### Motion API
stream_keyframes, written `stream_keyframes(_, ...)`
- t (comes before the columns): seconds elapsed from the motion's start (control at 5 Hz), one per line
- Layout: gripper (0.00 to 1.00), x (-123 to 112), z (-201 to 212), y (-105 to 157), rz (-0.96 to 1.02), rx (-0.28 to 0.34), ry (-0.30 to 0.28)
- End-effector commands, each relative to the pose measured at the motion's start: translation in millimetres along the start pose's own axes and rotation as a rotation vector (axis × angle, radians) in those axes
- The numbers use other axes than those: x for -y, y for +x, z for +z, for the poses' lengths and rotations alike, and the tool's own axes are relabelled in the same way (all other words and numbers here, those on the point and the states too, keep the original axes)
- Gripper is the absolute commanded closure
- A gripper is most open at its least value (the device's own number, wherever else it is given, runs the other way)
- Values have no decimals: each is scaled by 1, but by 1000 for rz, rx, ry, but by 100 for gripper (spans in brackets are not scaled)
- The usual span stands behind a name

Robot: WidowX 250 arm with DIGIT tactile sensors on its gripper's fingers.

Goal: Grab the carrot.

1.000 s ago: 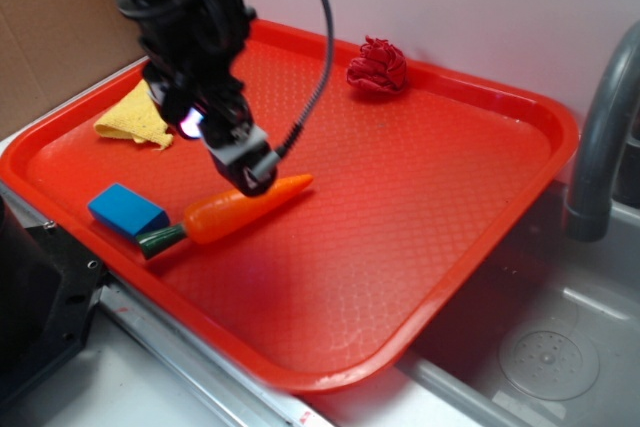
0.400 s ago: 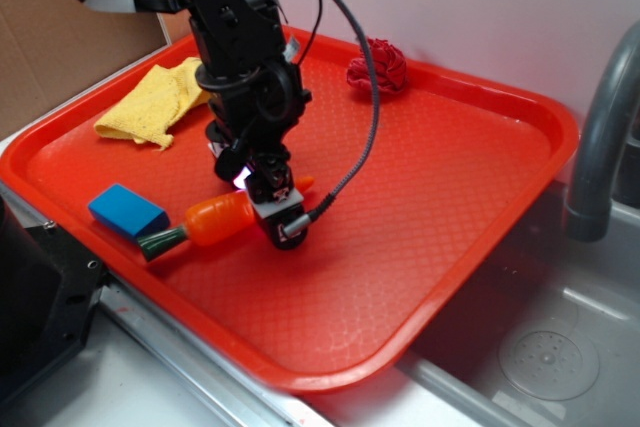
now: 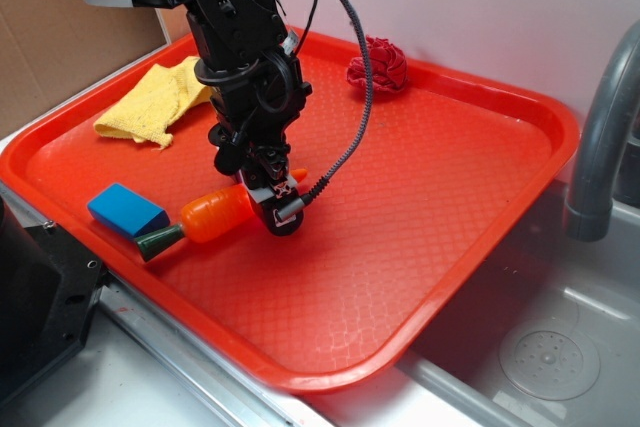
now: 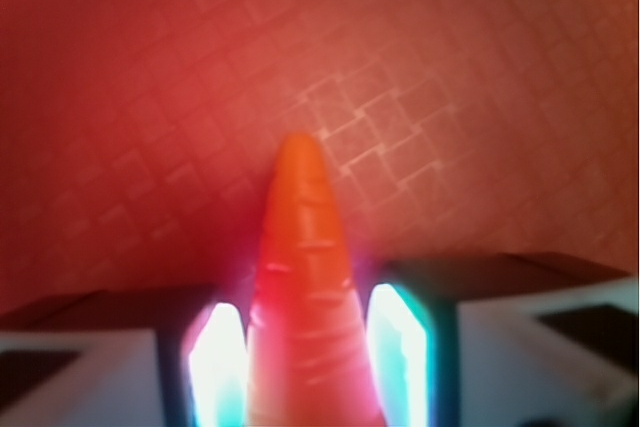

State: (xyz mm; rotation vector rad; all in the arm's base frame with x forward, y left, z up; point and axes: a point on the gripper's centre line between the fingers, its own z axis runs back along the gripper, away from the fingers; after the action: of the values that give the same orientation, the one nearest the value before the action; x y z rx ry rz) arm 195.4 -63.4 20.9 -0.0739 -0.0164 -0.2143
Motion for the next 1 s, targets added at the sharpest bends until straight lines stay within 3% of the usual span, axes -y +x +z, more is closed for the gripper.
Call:
stream_keyframes(0.0, 100, 1, 57, 16, 126, 95, 12)
stream_keyframes(0.4, 100, -2, 134, 28, 294, 86, 47)
stream_keyframes(0.6, 100, -10, 166, 17, 329, 124, 25)
stream_keyframes(0.8, 100, -13, 178, 7, 331, 150, 61)
